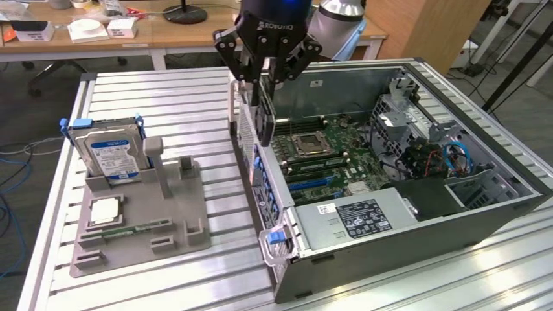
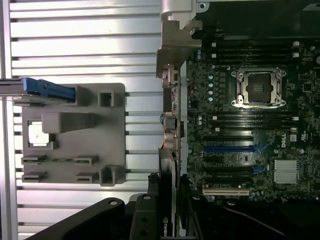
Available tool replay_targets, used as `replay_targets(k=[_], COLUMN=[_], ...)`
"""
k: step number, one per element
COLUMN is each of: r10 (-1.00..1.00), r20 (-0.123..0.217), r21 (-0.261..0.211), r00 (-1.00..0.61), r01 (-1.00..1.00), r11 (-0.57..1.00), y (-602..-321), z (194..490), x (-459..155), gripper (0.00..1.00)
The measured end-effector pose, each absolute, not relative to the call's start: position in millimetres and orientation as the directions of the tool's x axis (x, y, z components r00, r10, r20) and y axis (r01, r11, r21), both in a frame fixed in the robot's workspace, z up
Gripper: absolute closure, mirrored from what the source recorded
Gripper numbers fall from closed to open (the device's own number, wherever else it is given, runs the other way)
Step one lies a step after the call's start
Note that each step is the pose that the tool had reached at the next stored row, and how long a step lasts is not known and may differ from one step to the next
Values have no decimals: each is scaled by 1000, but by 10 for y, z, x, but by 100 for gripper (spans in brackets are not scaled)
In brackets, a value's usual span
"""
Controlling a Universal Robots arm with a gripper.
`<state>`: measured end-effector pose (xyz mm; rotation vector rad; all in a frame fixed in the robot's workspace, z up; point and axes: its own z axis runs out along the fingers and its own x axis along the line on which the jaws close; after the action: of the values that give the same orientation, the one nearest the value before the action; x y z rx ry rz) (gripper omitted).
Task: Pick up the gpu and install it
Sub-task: 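Pick up the gpu and move the gpu toward the slot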
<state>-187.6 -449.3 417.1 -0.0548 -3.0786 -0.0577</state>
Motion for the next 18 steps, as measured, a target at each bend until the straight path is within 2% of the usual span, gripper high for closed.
replay_targets(k=[3, 7, 18], r10=[33, 30, 27], r20=[54, 24, 24], r21=[37, 38, 38], r00=[-998, -999, -999], r01=[35, 31, 28], r11=[999, 999, 999], y=[-4489, -4484, -4481], z=[4166, 4153, 4145], x=[-1853, -1828, -1609], gripper=[74, 74, 74])
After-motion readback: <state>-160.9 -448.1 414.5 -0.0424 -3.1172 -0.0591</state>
